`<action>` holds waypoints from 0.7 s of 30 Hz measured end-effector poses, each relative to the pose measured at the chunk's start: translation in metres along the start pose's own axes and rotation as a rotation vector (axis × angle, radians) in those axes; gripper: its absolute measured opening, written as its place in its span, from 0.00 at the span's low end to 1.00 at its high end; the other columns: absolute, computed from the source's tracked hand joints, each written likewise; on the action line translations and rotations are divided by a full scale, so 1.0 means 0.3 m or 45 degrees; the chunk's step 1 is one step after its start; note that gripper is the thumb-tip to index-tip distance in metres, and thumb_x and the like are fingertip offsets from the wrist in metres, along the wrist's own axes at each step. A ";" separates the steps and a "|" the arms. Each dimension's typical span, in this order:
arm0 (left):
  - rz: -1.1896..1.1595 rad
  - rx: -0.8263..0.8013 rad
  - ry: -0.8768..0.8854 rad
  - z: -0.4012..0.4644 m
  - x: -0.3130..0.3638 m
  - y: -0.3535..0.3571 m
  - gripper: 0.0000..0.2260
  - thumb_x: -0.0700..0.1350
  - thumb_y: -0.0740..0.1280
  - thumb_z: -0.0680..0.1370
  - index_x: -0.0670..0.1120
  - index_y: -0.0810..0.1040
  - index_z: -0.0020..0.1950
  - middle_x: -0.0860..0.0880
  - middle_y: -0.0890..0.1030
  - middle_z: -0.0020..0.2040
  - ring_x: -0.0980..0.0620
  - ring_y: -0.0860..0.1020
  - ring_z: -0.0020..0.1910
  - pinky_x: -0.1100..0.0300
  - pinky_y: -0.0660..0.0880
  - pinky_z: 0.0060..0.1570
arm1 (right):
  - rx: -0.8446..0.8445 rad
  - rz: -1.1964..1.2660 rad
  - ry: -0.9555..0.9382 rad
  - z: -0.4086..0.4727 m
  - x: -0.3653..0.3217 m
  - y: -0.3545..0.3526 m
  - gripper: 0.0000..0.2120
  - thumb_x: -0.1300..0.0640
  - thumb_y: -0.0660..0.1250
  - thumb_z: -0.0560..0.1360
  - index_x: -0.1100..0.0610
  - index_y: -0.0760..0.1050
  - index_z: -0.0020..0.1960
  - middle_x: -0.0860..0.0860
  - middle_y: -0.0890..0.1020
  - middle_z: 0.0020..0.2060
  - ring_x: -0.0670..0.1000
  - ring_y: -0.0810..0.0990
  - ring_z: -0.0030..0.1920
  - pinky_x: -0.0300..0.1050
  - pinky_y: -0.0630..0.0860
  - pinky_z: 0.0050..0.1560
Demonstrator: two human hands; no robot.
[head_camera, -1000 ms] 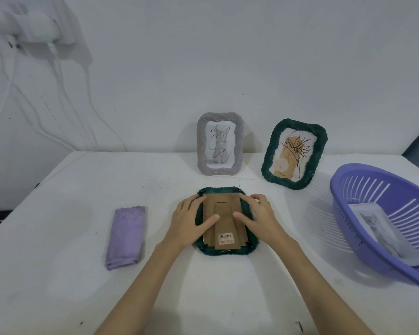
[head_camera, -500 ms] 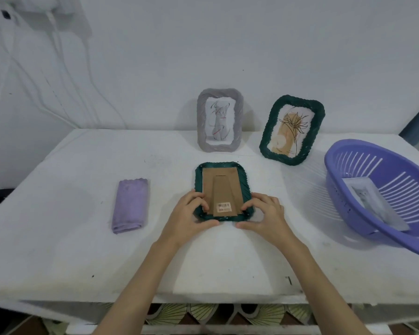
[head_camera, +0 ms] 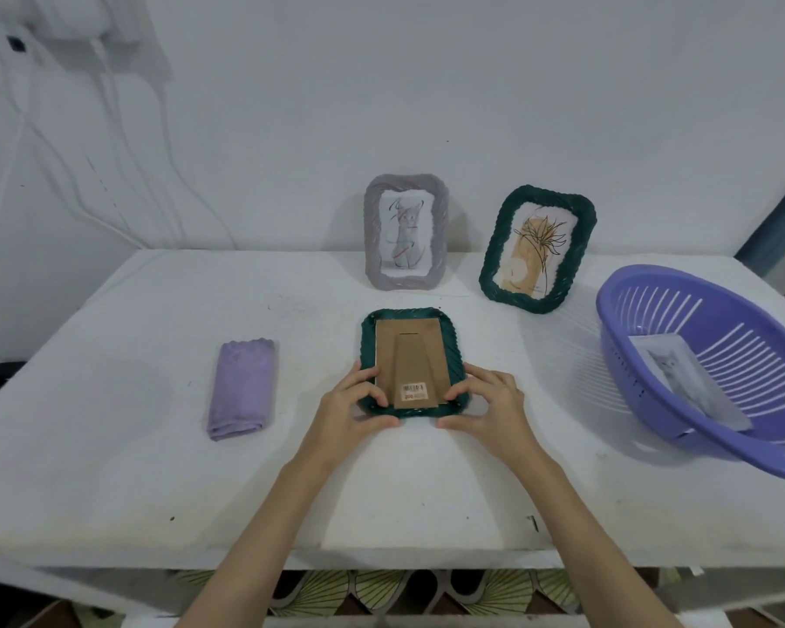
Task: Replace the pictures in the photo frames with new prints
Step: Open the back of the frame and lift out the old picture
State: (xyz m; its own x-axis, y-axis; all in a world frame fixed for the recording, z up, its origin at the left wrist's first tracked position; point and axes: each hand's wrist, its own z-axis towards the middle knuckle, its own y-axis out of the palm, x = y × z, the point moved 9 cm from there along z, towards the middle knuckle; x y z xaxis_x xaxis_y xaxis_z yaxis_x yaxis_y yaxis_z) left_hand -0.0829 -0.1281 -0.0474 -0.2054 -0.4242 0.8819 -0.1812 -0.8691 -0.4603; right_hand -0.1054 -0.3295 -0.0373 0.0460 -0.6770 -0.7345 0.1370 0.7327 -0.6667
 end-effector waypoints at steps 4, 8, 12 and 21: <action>0.008 0.003 0.015 -0.002 0.002 0.003 0.11 0.42 0.77 0.65 0.54 0.76 0.33 0.49 0.72 0.67 0.52 0.62 0.73 0.53 0.59 0.72 | -0.009 -0.032 -0.009 -0.001 -0.005 0.005 0.14 0.52 0.79 0.59 0.51 0.82 0.43 0.50 0.73 0.65 0.50 0.63 0.65 0.34 0.50 0.51; 0.025 0.000 0.019 -0.007 0.012 -0.002 0.11 0.44 0.77 0.65 0.54 0.75 0.35 0.52 0.72 0.64 0.53 0.63 0.71 0.55 0.60 0.71 | -0.076 -0.081 -0.013 -0.006 -0.016 0.004 0.16 0.48 0.78 0.59 0.47 0.80 0.45 0.48 0.71 0.66 0.49 0.60 0.66 0.38 0.49 0.55; -0.012 0.146 -0.070 0.009 0.038 -0.030 0.03 0.49 0.69 0.73 0.54 0.75 0.41 0.51 0.66 0.70 0.55 0.55 0.74 0.59 0.53 0.72 | -0.002 -0.130 -0.008 0.009 -0.041 -0.024 0.18 0.35 0.71 0.62 0.40 0.77 0.50 0.46 0.66 0.68 0.49 0.54 0.69 0.46 0.50 0.64; 0.194 0.158 -0.119 0.029 0.043 0.000 0.10 0.51 0.77 0.64 0.57 0.77 0.38 0.51 0.63 0.73 0.52 0.47 0.75 0.57 0.47 0.71 | 0.025 -0.063 0.041 0.039 -0.029 0.026 0.08 0.50 0.71 0.70 0.45 0.81 0.49 0.45 0.64 0.71 0.51 0.52 0.71 0.49 0.49 0.67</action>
State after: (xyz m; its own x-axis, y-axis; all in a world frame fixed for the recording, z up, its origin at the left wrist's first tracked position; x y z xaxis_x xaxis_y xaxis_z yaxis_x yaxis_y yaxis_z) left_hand -0.0773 -0.1358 -0.0352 -0.1302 -0.5698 0.8114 -0.0343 -0.8153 -0.5780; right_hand -0.0930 -0.3187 -0.0347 0.0069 -0.7094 -0.7048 0.1578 0.6968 -0.6997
